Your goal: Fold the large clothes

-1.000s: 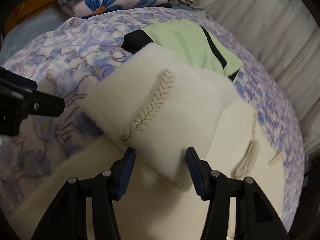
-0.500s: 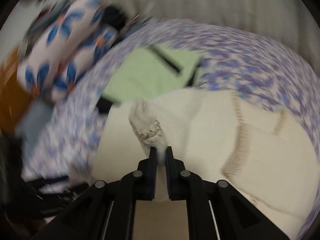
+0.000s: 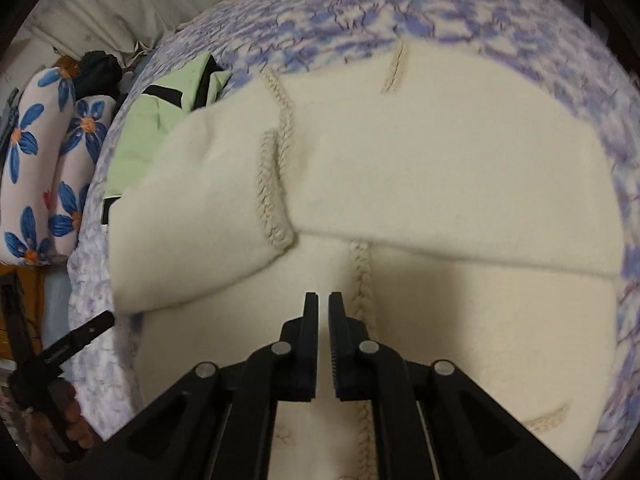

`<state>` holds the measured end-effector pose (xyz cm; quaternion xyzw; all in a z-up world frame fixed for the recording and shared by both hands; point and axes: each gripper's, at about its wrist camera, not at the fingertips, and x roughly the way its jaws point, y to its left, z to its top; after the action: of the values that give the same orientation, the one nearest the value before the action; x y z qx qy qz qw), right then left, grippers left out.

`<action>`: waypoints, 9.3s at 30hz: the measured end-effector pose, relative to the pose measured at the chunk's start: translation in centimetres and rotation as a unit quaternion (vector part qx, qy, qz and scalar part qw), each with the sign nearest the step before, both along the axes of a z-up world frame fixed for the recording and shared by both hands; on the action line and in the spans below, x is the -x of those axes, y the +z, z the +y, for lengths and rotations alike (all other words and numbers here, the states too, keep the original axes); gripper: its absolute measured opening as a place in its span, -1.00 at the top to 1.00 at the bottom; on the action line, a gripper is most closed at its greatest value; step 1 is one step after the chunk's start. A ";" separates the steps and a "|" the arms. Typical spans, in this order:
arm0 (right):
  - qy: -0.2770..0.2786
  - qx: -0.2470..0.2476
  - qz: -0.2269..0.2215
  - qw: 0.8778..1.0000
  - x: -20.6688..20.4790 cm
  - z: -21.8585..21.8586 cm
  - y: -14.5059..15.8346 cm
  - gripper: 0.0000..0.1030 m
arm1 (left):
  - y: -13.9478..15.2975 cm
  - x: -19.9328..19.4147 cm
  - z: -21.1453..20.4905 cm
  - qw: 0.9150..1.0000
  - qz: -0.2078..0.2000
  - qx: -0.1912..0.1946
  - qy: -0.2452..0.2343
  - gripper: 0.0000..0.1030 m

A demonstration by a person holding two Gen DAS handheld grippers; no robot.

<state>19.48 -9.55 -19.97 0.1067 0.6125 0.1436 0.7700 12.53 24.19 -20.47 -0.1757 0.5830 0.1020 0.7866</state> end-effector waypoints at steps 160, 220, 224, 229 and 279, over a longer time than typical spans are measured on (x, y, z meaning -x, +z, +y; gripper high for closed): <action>-0.054 0.036 -0.077 0.995 -4.5 -13.1 -4.4 1.00 | -4.9 -7.2 -7.5 0.988 -0.036 -0.148 -0.033 0.28; 0.042 0.012 0.049 0.998 15.1 -19.0 5.1 0.48 | 6.2 16.7 -10.6 0.997 0.076 -0.018 0.003 -0.01; 0.014 0.012 0.071 0.997 17.8 -20.0 4.0 0.29 | 3.8 18.7 -9.5 0.994 0.108 -0.012 -0.013 -0.01; -0.044 0.006 0.089 0.995 21.1 -22.3 2.8 0.10 | 1.0 20.7 -8.1 0.989 0.144 0.018 -0.015 -0.20; -0.065 -0.017 0.118 0.991 25.4 -25.5 -4.7 0.44 | -4.6 25.1 -7.1 0.989 0.085 0.097 -0.073 0.43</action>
<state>-5.91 -35.01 -24.66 0.1757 0.6883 0.0898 0.6981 -12.52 17.14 -25.10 -0.1988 0.6664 0.0017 0.7186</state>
